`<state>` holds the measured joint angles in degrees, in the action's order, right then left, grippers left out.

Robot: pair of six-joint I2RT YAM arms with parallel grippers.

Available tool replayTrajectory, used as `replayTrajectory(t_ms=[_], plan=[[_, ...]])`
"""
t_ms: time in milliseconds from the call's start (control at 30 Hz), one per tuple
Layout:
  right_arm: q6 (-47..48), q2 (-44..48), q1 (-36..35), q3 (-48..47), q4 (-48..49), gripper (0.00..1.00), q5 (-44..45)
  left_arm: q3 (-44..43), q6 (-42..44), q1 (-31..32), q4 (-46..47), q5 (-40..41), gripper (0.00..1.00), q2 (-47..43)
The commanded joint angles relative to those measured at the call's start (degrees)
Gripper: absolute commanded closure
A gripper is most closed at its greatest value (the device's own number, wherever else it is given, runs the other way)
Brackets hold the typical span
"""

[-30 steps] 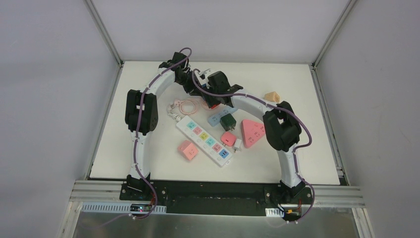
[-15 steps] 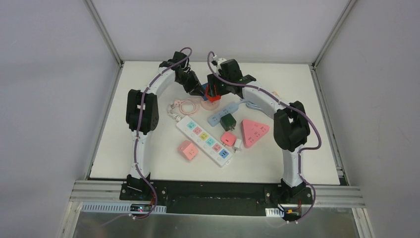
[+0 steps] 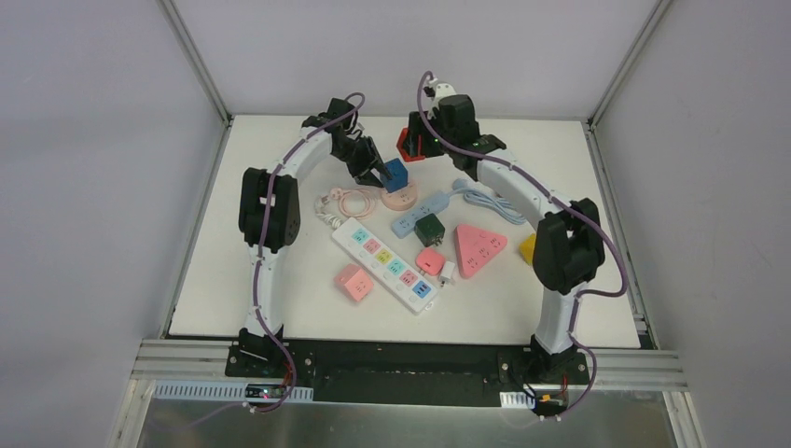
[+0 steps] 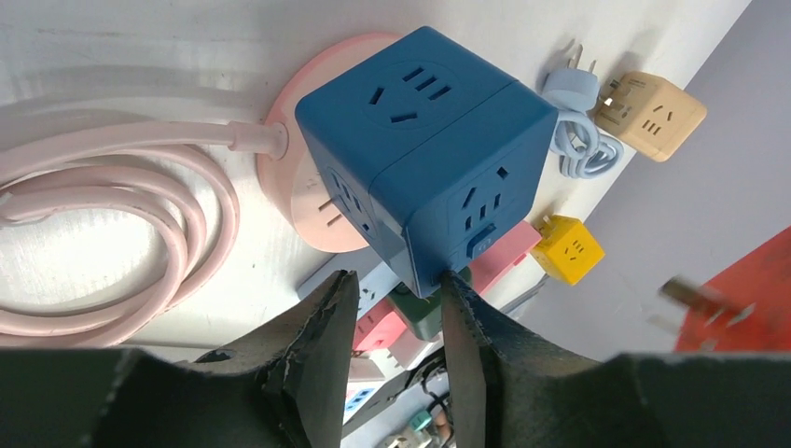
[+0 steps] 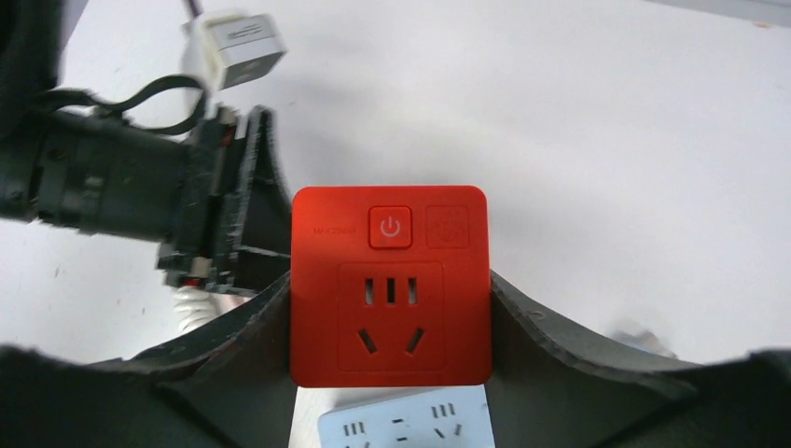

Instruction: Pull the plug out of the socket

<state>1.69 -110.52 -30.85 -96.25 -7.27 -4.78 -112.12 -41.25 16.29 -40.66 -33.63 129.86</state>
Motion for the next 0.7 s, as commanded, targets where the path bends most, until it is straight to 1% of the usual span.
replayTrajectory(t_ms=[0, 100, 167, 233, 333, 500, 567, 667], plan=[[-5.34, 5.20, 4.35, 1.59, 4.09, 1.00, 4.11, -0.34, 1.84, -1.62, 1.19, -1.88, 0.58, -2.28], [-10.93, 3.84, 6.99, 1.62, 2.98, 0.97, 3.80, 0.30, 2.21, -3.12, 3.60, -3.53, 0.53, -4.95], [-14.58, 2.00, 9.21, 1.18, 2.00, 0.96, 1.19, 1.30, 3.21, -4.10, 4.13, -3.52, 0.52, -6.95], [-18.36, -0.54, 11.24, 0.00, 0.86, 0.95, -1.91, 2.89, 4.78, -4.89, 4.21, -2.58, 0.50, -9.20], [-21.85, -4.96, 13.78, -2.46, -1.30, 0.93, -5.25, 5.92, 8.41, -5.88, 3.42, 0.90, 0.48, -13.17], [-23.47, -9.98, 15.43, -5.63, -4.17, 0.82, -7.09, 11.72, 12.95, -6.36, 2.72, 6.57, 0.44, -18.87], [-24.27, -11.73, 15.44, -6.71, -5.07, 0.76, -8.90, 13.52, 13.86, -6.36, 2.74, 7.99, 0.42, -19.85], [-26.16, -13.82, 15.44, -7.11, -5.28, 0.72, -11.51, 15.12, 14.02, -6.35, 2.62, 8.90, 0.40, -20.32]])
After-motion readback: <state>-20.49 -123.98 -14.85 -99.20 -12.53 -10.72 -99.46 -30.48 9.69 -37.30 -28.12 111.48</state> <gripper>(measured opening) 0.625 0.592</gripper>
